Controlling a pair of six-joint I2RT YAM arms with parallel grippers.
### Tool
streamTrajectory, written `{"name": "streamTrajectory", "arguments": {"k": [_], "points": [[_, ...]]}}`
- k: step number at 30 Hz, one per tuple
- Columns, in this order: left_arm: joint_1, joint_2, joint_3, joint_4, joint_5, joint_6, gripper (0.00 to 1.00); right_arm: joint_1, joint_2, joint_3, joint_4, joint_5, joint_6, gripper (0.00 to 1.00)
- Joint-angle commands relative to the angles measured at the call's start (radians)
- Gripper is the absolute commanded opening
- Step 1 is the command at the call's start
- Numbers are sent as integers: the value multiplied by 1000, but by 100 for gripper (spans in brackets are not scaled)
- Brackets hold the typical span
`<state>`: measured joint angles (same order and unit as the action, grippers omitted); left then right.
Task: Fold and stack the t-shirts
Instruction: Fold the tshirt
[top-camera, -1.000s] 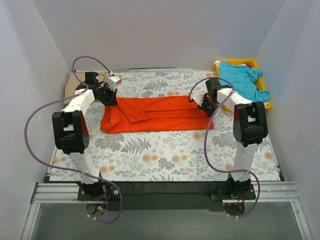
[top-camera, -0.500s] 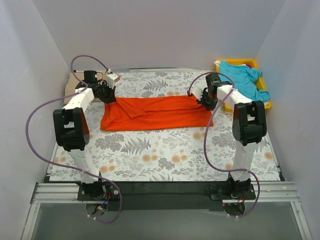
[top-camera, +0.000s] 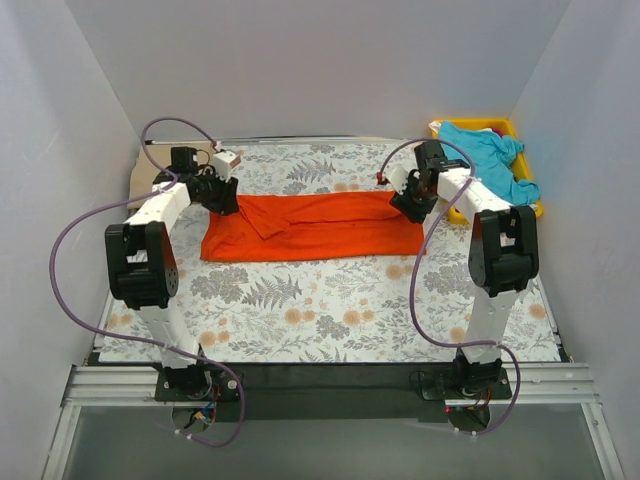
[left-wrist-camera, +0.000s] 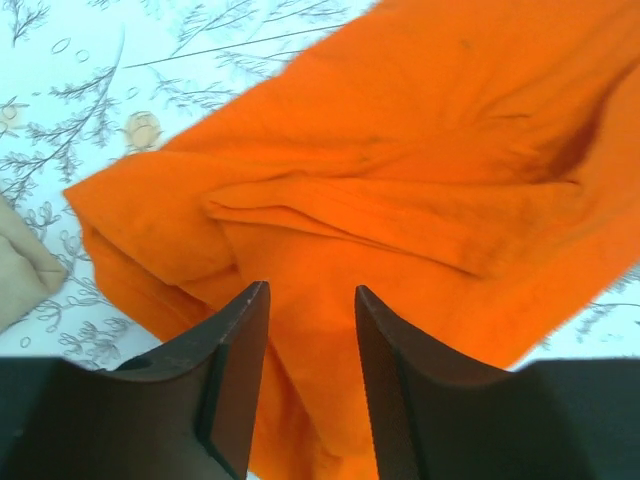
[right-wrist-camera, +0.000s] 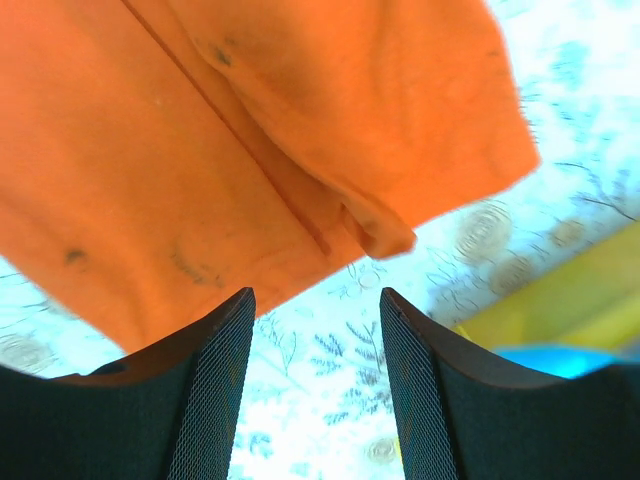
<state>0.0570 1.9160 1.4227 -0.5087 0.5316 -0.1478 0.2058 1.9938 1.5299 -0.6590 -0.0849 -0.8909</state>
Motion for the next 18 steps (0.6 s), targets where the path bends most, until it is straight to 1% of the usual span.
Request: {"name": "streamTrajectory", "arguments": {"k": [1,5,7,13,18], "points": [[-92,-156,-74,-2,5,-25,37,7,-118,32,-33,-62,85,51],[-160,-172,-169,-7,-28,-59,34,7,-150,0,-50,-91,124,50],[-190,-161,-182,-8,-45,-67,34,6,-161,-26,-50,-95,127,49],[-227,-123,-209,6,-76,-70,35,3,-179,-51,-50,-84,121,48],[-235,-94,-223,27,-87,-65,33,1,-171,-53,-50,-87,119,47]]}}
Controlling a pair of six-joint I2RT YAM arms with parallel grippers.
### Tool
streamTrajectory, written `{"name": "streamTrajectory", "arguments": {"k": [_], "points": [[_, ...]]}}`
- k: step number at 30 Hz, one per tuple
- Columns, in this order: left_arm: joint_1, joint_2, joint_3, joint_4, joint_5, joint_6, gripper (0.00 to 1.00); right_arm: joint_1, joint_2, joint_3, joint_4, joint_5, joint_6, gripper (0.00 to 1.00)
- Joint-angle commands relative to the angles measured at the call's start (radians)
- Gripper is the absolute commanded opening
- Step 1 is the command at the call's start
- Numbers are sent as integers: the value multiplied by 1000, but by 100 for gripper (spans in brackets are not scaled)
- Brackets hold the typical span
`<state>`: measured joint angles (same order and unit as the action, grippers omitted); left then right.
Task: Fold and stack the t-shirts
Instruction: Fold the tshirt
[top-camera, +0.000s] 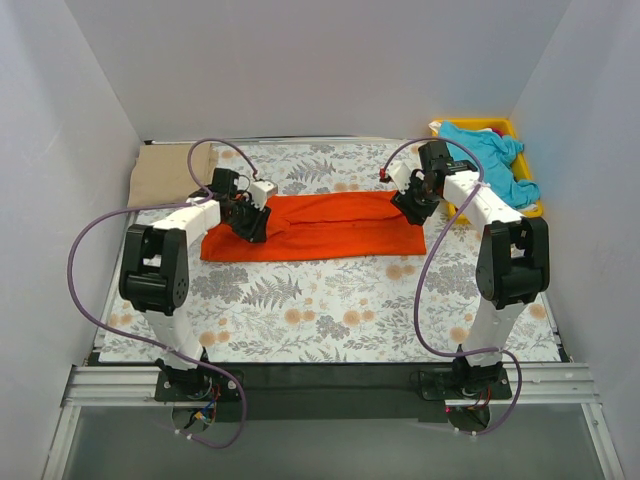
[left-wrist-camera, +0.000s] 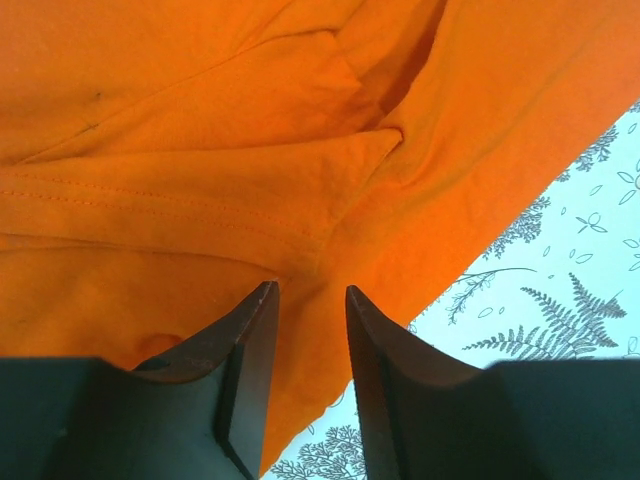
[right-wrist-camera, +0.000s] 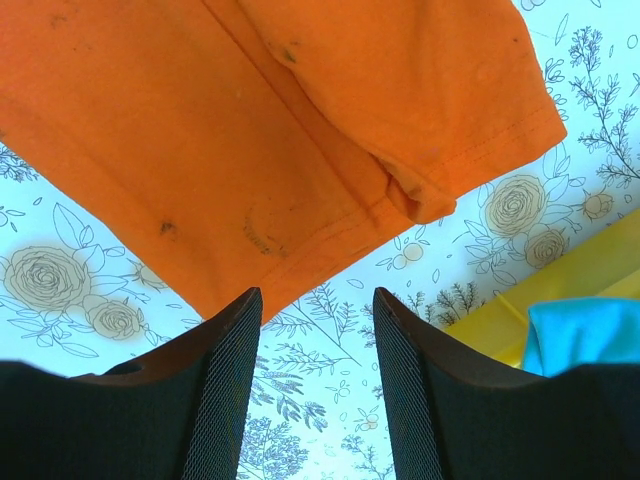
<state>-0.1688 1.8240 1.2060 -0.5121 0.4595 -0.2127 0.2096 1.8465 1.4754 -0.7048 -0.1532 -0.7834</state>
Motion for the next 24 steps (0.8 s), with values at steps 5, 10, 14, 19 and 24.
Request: {"name": "streamTrajectory", "arguments": {"k": [5,10,14,19,24], "points": [[-9,14,1,50,-25,-10,22,-6,-16,0,-4,-17,9,46],[-12,40,33,44,-21,-21,28,-9,-12,-4,-4,-13,6,46],[-12,55,46,37,-16,-16,31,-16,-9,-7,-4,-14,3,46],[-18,60,55,38,-9,-19,26,-21,-9,-17,-4,-14,0,45],[-20,51,87,40,13,-40,0,-24,-13,-26,-2,-14,-4,45]]}}
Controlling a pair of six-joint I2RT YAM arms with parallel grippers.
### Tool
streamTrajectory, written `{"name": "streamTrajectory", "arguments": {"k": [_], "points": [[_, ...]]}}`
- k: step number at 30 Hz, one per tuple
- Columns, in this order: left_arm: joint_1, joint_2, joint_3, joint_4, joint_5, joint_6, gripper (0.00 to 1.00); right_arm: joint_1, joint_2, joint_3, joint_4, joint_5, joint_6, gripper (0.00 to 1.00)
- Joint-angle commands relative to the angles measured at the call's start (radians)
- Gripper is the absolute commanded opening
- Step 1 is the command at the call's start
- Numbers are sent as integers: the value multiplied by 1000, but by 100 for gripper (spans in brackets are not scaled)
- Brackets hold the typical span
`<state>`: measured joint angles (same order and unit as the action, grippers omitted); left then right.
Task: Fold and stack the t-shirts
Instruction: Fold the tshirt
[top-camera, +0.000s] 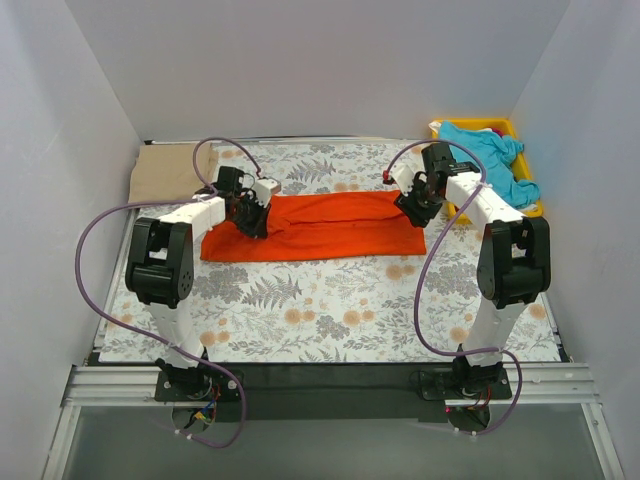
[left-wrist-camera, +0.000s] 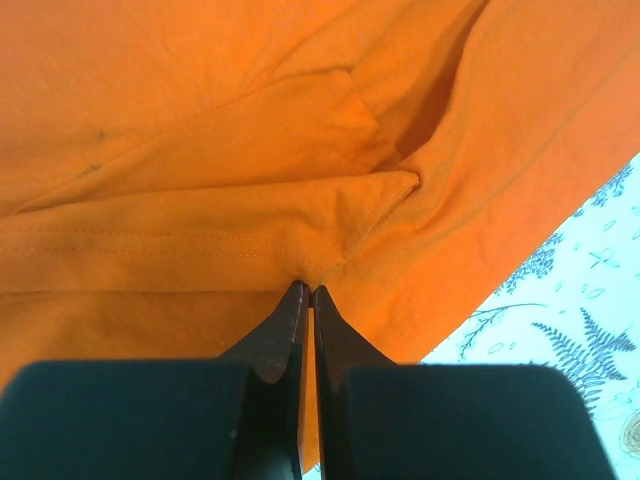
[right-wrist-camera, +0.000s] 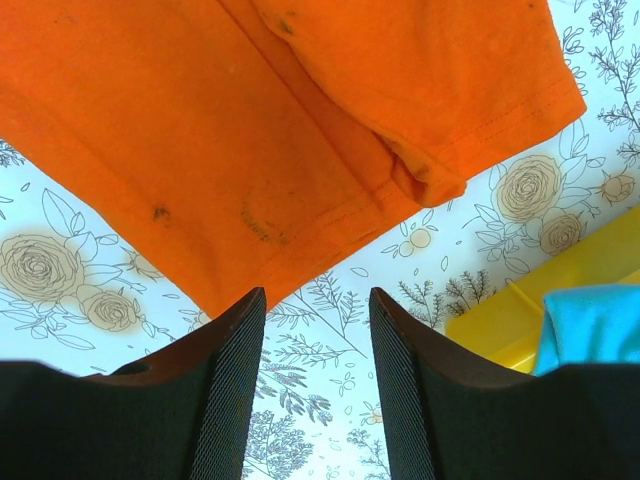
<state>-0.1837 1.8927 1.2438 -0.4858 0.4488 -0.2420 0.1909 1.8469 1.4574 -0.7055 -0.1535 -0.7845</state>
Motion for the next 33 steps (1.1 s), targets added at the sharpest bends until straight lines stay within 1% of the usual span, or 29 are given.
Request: {"name": "streamTrajectory", "arguments": {"k": [1,9,13,14,17,20,22,23,25,26,27,28,33], "points": [[-5,-20,54,13,30,-20,0,-5,-12,-9,-2,-15,-2,45],[-5,-14,104,45,42,-36,0,-8,-11,-15,0,-20,-4,43],[-5,58,209,62,31,-57,0,-10,-9,-22,0,-26,-4,43],[-7,100,262,65,22,-62,0,-10,-8,-23,0,-27,-4,43],[-8,153,347,79,5,-63,0,-10,-9,-29,-3,-31,-4,43],[-11,219,414,75,-7,-62,0,-11,-17,-37,-3,-34,-4,43],[-16,262,453,46,5,-62,13,-11,-15,-38,-3,-40,-1,44],[-16,272,466,18,10,-68,25,-11,-14,-38,-3,-41,4,44],[-16,251,451,15,25,-80,32,-10,-11,-37,-5,-49,7,45],[-16,229,432,29,28,-83,40,-10,-12,-40,-3,-50,8,45],[-16,208,390,38,27,-88,45,-10,-12,-40,-3,-54,10,45],[-16,157,364,41,24,-86,45,-10,-12,-42,-3,-60,11,46],[-5,20,244,62,4,-115,44,-7,-18,-61,-6,-89,30,46]]}}
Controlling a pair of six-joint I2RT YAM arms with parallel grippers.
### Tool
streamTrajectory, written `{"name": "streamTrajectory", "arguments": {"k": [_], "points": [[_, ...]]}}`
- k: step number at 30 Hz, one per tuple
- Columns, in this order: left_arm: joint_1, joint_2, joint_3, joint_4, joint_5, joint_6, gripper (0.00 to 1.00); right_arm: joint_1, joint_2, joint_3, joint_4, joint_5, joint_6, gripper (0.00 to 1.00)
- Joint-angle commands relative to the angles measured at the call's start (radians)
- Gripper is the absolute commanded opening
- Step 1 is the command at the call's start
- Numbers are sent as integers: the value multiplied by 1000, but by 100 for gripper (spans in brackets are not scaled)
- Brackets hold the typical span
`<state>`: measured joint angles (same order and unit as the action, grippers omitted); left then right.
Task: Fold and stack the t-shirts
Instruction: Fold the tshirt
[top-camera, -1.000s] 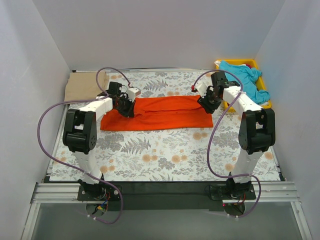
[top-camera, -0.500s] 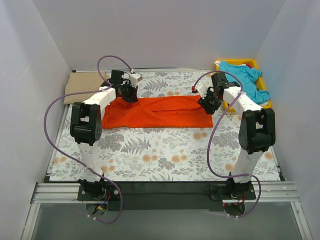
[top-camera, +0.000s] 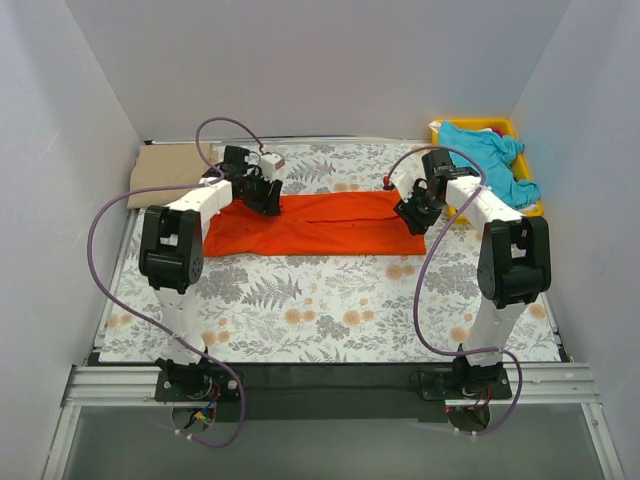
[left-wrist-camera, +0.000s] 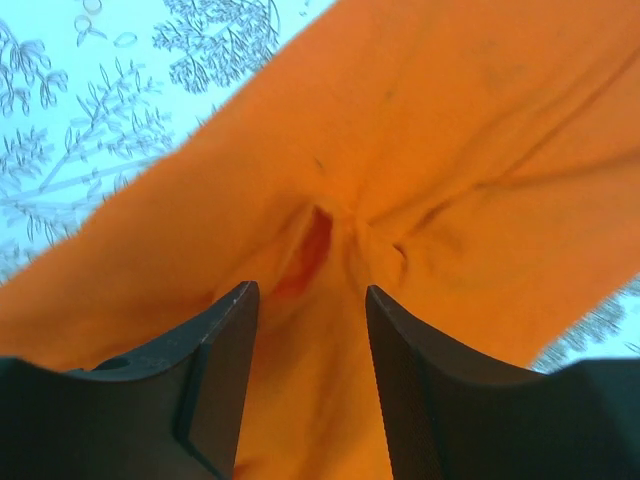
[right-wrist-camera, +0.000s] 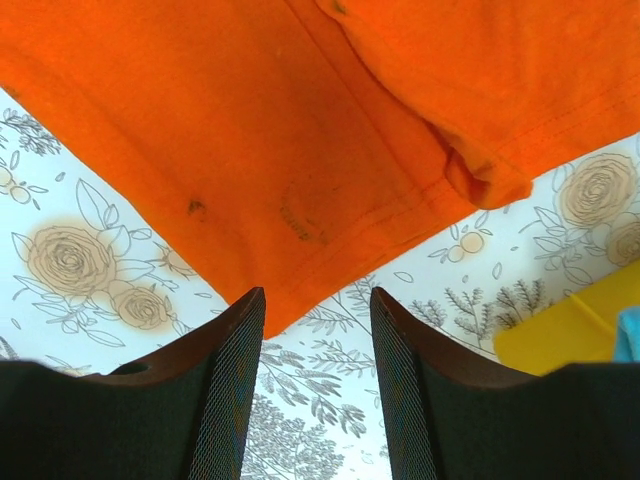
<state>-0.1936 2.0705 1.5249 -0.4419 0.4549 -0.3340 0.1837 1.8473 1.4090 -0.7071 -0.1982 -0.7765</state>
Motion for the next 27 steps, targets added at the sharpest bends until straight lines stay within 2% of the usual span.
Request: {"name": "streamTrajectory", "arguments": {"k": [1,4,5,8,11,20,23,27], "points": [[13,-180,-70,16,-4,-40,43,5,-20,-19,-5,-49,28,46],[46,-285,-181,-3,-18,-66,40,14,-26,-54,-3,-55,31,45],[74,-346,-212,0,-25,-80,40,14,-25,-59,-3,-58,36,44],[127,-403,-296,-30,-51,-70,42,19,-13,-73,-3,-70,42,44],[181,-414,-356,-29,-51,-71,43,23,9,-81,-2,-60,37,43],[266,-355,-466,-50,-185,-77,38,33,92,-128,12,8,19,35],[307,-378,-549,-58,-229,-57,37,33,110,-182,24,57,13,33],[358,-409,-600,-78,-249,-24,36,33,84,-277,23,100,-9,25]]}}
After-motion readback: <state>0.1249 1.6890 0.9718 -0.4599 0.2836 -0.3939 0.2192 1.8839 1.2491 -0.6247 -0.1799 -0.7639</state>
